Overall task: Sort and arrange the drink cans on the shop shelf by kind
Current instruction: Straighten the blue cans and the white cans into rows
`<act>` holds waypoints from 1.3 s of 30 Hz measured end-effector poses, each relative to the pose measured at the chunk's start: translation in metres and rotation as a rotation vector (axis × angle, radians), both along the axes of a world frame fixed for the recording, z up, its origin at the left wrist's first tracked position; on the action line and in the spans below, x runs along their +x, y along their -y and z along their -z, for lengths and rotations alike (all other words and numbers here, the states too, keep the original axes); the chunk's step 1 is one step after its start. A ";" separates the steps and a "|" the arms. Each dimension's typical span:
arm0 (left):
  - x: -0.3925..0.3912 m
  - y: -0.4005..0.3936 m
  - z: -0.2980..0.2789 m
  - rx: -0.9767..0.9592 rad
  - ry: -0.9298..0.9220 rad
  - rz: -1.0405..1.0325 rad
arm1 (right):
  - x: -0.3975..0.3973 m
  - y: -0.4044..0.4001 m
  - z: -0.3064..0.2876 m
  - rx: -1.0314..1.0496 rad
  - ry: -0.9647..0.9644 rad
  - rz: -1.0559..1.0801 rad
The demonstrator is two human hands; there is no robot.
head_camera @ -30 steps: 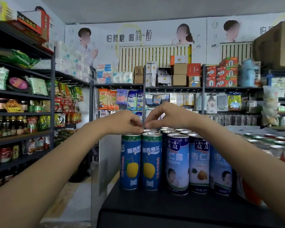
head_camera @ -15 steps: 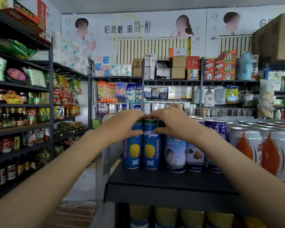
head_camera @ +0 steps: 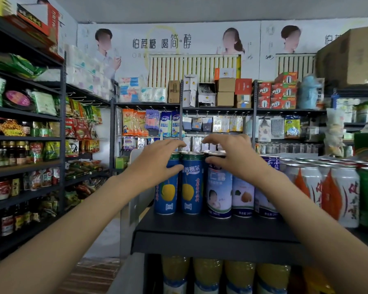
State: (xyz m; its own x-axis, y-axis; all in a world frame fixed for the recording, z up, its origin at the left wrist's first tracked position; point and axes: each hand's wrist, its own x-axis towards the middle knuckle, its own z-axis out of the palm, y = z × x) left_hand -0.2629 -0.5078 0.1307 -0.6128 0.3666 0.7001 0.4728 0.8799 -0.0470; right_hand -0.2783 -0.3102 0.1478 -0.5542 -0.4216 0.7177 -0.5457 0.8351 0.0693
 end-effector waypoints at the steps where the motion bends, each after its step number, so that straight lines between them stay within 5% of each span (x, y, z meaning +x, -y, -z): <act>1: 0.002 -0.005 0.002 -0.017 -0.032 -0.003 | 0.003 -0.009 0.001 -0.005 -0.003 0.026; 10: -0.012 -0.037 0.023 -0.213 -0.077 -0.192 | 0.004 -0.028 0.035 0.149 0.019 0.175; 19: -0.002 -0.040 0.024 -0.108 -0.058 -0.132 | 0.008 -0.035 0.033 0.018 0.035 0.090; 26: 0.003 -0.076 0.024 -0.118 -0.087 -0.091 | 0.018 -0.091 0.024 0.098 0.126 0.280; 39: -0.015 -0.088 0.032 -0.100 -0.143 -0.168 | 0.009 -0.081 0.035 0.095 -0.073 0.340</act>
